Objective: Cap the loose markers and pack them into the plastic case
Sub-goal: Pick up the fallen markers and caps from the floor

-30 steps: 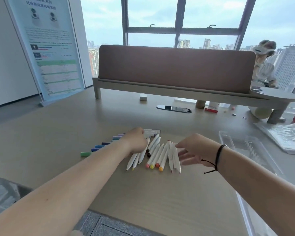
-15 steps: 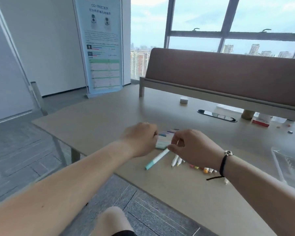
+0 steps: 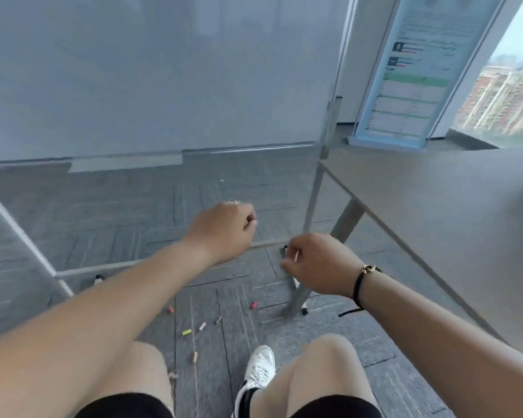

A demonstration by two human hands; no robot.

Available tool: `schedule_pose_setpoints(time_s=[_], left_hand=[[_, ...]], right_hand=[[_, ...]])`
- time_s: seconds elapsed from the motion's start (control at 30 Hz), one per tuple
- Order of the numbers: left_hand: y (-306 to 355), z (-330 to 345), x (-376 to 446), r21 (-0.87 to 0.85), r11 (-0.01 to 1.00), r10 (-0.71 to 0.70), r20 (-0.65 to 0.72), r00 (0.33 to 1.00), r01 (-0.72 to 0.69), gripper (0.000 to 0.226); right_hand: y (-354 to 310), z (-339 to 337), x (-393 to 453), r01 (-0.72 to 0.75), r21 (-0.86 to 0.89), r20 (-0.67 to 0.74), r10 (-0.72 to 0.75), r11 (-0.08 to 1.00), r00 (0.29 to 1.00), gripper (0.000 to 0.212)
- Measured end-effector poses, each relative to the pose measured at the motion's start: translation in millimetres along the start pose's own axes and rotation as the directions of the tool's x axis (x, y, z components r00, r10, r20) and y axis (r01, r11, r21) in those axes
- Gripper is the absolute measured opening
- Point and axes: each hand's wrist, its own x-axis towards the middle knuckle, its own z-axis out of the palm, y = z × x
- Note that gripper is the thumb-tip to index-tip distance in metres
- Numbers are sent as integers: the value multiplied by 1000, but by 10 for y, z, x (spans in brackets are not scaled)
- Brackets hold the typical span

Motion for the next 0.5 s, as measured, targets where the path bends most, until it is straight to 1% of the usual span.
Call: schedule_pose_setpoints(time_s=[0.1,0.17,0.33,0.5], left_hand=[[-940,84,-363,27,980,-198,44,979,197,16],[-1487,202,-643,76,949,-310,71,948,305,17],[-2476,617,-1200,167,863,-504,216,836,477,19],[-3258,1154,-1408,201,777,-627,336,703,597,17]], right_hand=[[-294,660,550,34,-11,164,-32,999,986,16],[-432,1110,856,51,-25,255,-43,998,966,18],[-697,2101,1440,84,-42,376,-62,996,925,18],[-843,2900,2030,119,-111,436,-59,987,898,21]])
